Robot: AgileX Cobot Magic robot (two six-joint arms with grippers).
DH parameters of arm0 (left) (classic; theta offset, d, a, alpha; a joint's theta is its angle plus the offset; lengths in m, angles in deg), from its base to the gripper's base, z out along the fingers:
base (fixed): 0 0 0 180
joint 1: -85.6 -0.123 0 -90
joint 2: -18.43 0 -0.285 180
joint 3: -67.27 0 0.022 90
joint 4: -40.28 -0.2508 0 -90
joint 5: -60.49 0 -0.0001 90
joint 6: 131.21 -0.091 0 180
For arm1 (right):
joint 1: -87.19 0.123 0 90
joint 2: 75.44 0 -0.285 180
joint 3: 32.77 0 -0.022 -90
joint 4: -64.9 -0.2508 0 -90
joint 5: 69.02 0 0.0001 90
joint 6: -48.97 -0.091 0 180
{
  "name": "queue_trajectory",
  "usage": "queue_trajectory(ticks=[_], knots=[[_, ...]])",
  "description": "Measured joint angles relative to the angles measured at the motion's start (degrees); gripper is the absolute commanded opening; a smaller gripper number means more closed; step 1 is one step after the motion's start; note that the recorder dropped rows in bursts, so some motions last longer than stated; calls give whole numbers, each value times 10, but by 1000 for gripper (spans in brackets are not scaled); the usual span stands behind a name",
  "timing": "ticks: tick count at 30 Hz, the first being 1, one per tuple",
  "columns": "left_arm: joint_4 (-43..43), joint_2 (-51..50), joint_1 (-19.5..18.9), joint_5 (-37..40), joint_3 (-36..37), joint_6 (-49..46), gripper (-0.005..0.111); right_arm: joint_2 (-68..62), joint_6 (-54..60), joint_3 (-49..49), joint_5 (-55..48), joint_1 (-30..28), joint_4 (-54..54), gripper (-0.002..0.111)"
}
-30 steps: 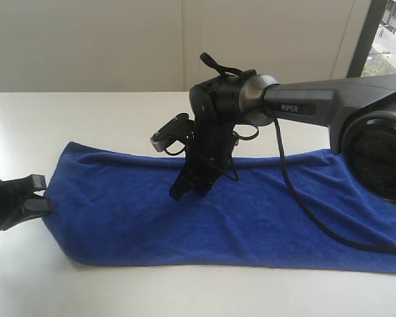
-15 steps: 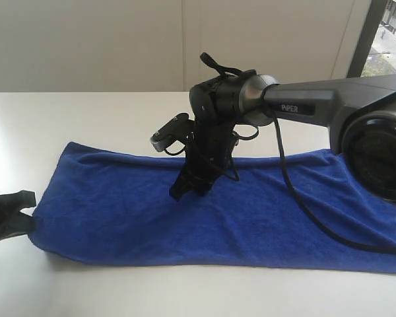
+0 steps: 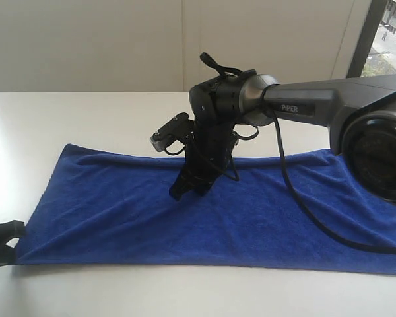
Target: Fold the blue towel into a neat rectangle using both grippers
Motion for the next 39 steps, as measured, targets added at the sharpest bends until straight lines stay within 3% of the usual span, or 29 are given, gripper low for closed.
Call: queue_trajectory(ticks=[7, 9, 16, 19, 28, 31, 36, 39], knots=[[-1, 0, 0, 25, 11, 0, 3, 0, 0, 0, 4, 0, 0, 17], [-1, 0, 0, 26, 11, 0, 11, 0, 0, 0, 5, 0, 0, 17], [-1, 1, 0, 27, 11, -5, 53, 0, 0, 0, 6, 0, 0, 17], [-1, 5, 0, 24, 11, -10, 58, 0, 0, 0, 6, 0, 0, 17], [-1, 5, 0, -26, -40, -10, 54, 28, 3, 1, 8, 0, 11, 9], [-1, 4, 0, -41, -75, -10, 42, 56, 3, 1, 8, 0, 32, 5], [39, 3, 0, -52, -142, -73, 2, 102, -33, 1, -37, -7, 110, 4], [84, -10, 0, -56, -183, -132, 0, 119, -47, 3, -113, -27, 128, 4]])
